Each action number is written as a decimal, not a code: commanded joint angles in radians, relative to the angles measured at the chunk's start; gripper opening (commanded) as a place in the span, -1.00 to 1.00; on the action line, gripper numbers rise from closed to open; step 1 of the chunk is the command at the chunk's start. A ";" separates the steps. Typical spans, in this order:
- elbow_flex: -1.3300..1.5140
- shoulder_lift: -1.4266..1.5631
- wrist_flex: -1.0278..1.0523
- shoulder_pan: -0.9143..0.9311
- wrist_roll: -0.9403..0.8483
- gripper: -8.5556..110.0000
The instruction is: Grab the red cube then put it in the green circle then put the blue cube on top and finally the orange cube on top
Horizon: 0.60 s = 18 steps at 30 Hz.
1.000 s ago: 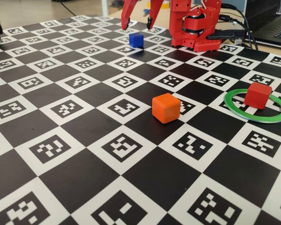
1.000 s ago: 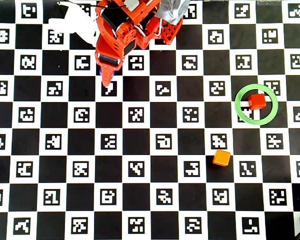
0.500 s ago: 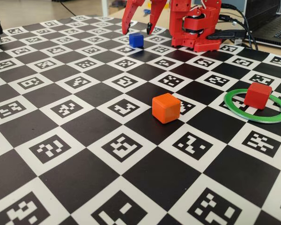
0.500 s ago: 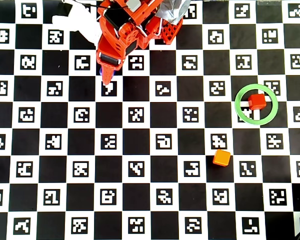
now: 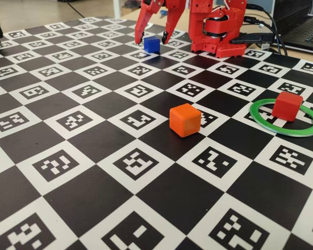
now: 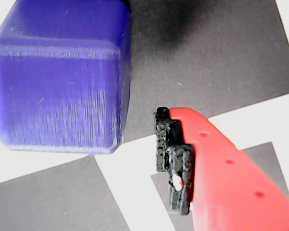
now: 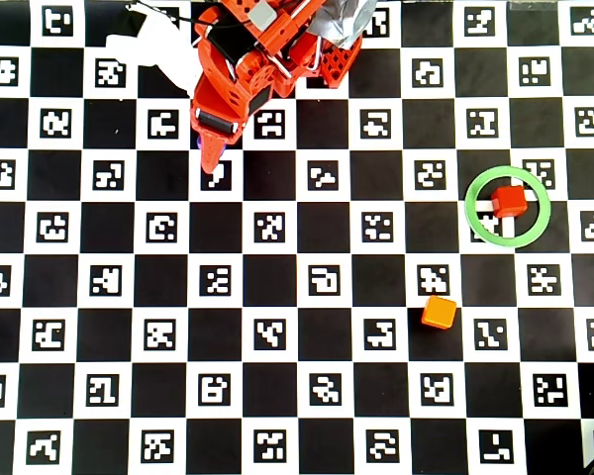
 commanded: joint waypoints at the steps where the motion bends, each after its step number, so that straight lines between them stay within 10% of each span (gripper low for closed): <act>1: 0.003 -0.009 -0.014 0.000 -0.009 -0.25; 18: 0.014 -0.037 -0.124 0.054 -0.084 -0.27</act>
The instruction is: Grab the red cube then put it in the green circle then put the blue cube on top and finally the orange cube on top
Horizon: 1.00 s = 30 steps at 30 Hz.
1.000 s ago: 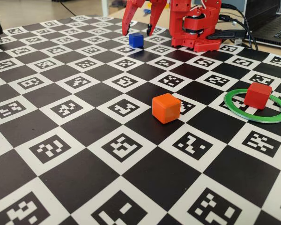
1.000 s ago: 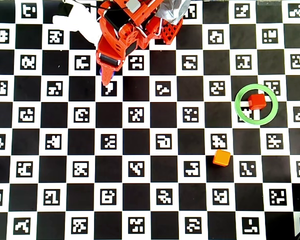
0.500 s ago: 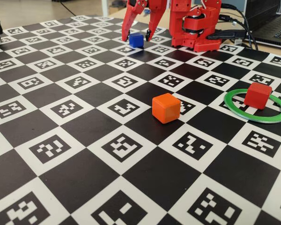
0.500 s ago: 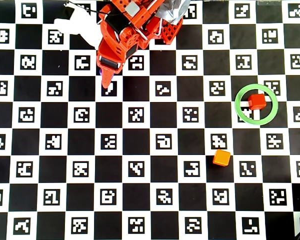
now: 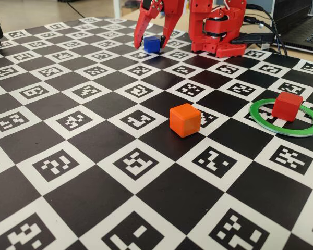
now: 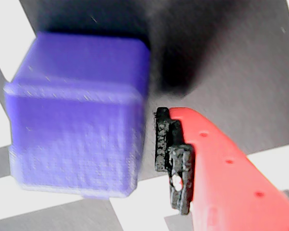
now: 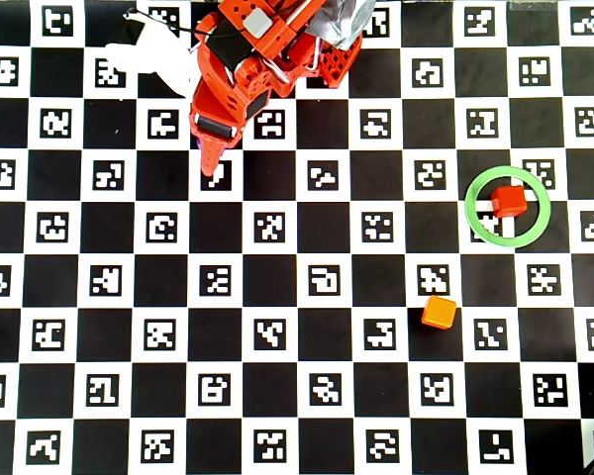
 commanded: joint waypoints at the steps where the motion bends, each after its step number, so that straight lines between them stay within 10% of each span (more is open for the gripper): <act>1: -0.011 -0.012 -0.017 0.017 -0.018 -0.27; 30: 0.008 -0.020 -0.041 0.017 -0.055 -0.68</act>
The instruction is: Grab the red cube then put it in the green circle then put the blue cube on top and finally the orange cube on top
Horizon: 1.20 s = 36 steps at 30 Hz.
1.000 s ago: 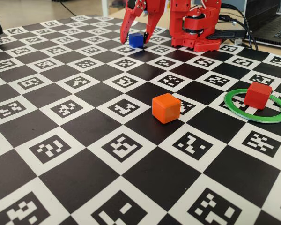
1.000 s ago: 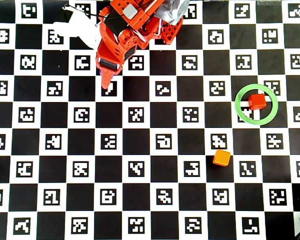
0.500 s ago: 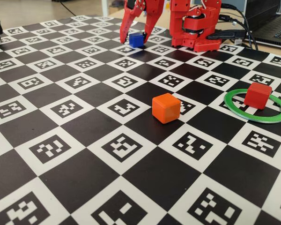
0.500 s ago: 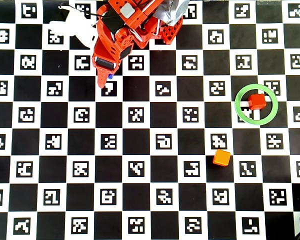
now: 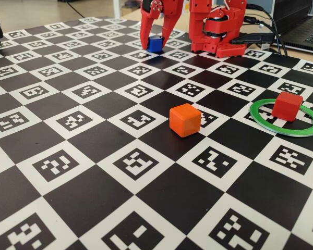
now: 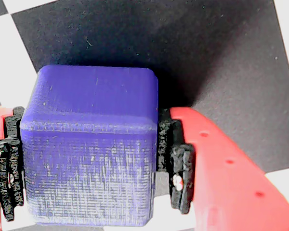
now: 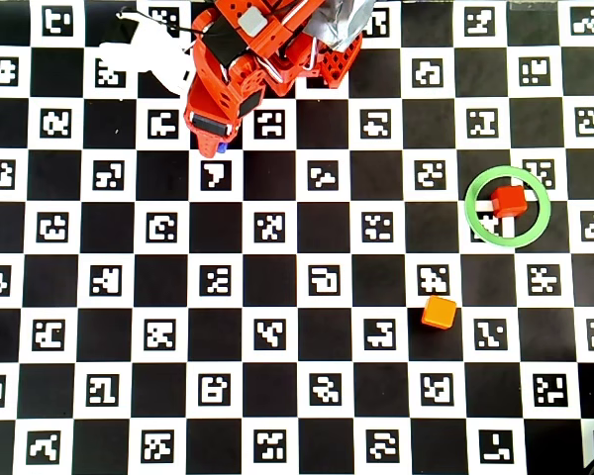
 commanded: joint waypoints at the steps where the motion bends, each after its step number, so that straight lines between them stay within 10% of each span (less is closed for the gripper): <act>1: -0.005 -0.005 -0.018 -0.012 -0.002 -0.68; 36: -0.620 -0.210 0.399 -0.267 0.291 -0.76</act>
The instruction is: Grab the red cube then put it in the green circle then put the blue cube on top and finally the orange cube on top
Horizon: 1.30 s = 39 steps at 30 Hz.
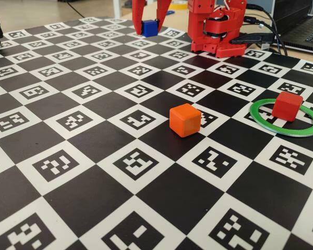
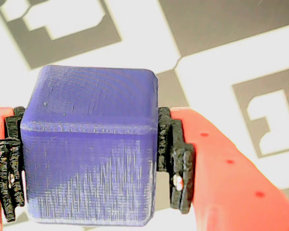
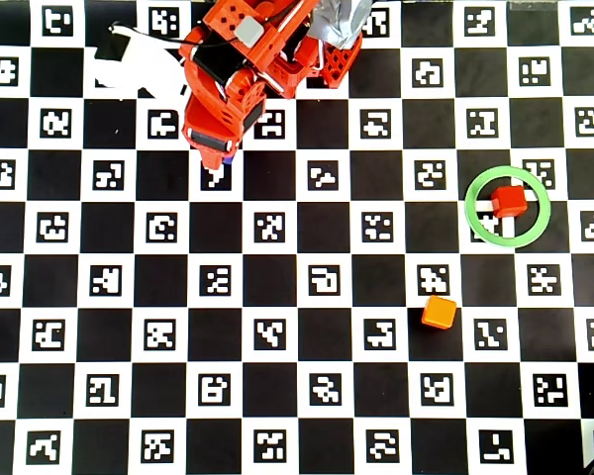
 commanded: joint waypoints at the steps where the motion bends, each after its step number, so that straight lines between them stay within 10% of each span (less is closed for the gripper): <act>1: -0.173 -0.009 0.066 -0.055 0.057 -0.76; 39: -0.690 -0.224 0.291 -1.043 0.788 -0.80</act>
